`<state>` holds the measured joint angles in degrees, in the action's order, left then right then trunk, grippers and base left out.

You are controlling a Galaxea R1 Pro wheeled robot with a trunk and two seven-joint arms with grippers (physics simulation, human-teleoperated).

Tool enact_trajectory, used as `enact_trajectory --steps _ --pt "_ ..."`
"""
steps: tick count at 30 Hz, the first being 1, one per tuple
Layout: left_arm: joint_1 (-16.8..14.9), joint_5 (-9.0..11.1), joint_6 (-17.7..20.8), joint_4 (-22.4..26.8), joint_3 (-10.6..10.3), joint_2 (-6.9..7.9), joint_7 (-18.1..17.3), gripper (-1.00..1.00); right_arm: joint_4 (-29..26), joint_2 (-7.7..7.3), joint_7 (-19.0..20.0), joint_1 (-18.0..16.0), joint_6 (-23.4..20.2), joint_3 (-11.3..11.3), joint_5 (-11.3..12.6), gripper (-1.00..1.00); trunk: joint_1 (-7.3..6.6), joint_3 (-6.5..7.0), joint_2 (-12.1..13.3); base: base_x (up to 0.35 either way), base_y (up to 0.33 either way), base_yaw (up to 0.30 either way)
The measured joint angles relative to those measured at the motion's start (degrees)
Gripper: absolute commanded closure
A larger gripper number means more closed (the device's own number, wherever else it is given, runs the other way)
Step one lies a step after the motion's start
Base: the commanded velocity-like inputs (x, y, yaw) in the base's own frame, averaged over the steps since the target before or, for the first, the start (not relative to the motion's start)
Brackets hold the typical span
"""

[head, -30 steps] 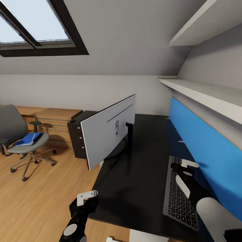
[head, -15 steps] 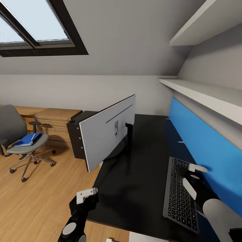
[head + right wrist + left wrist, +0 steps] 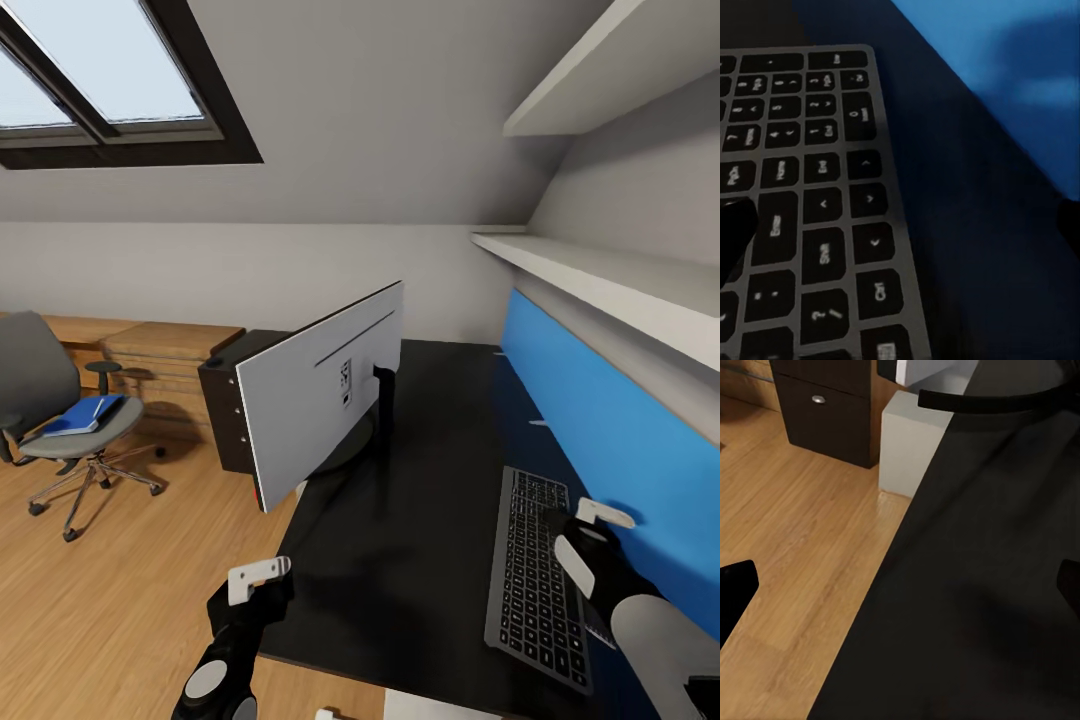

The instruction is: In the bedroom, organize the workspace by keeping the computer under the desk, ensuring the monitor is on the desk, placing the keyboard on the desk next to the monitor, placing the mouse on the desk next to the keyboard, moving the folder from the swivel chair onto the desk next to the mouse, stacking the notebook on top of the folder with the pen on top of the notebook, and positioning the swivel chair next to the desk.

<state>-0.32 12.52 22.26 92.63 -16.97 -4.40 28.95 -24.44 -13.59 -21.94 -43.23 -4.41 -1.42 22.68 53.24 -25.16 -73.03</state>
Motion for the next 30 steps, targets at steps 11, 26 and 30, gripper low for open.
enact_trajectory --steps 11,26,30 --pt "-0.01 0.01 0.04 0.01 -0.01 -0.01 0.05 -1.0 -0.03 0.2 1.45 0.0 -2.3 0.0 0.02 -1.0 0.0 0.0 0.0 0.0 0.0 0.0" --pt "0.0 0.01 0.09 0.05 0.08 -0.01 0.05 -1.0 -0.21 0.17 3.7 0.0 -6.12 0.0 0.03 -1.0 3.07 -2.51 -5.6 0.0 0.0 0.0" --pt "0.0 0.01 0.09 0.03 0.08 -0.01 0.05 -1.0 -0.21 0.17 3.69 0.0 -6.16 0.0 0.03 -1.0 3.08 -2.51 -5.62 0.0 0.0 0.0"
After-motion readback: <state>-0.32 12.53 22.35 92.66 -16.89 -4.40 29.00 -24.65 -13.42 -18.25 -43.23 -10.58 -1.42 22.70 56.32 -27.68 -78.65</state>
